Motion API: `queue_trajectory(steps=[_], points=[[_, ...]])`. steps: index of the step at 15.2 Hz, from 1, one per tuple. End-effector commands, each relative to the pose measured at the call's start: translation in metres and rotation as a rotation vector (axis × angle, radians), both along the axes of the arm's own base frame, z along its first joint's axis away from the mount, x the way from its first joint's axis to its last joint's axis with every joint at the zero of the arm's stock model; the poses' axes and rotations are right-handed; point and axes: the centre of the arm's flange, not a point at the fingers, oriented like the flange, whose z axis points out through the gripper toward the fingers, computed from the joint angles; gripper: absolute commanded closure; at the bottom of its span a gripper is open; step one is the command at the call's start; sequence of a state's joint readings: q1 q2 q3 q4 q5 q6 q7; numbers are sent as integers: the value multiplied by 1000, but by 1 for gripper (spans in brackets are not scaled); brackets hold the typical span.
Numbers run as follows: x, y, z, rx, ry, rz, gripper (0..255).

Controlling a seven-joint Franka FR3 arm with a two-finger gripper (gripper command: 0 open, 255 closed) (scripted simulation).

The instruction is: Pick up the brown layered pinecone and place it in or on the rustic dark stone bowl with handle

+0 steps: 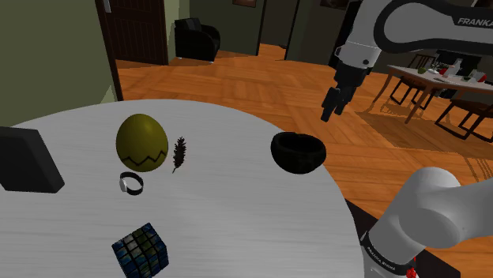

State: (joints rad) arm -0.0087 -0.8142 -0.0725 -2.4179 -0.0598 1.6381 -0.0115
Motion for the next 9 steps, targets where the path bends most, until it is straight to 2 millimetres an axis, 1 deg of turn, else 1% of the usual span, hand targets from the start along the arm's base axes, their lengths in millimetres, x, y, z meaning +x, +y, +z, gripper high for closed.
queue_trajectory(steps=[1, 9], points=[[0, 0, 0, 0, 0, 0, 0], [38, 93, -18, 26, 4, -51, 0]])
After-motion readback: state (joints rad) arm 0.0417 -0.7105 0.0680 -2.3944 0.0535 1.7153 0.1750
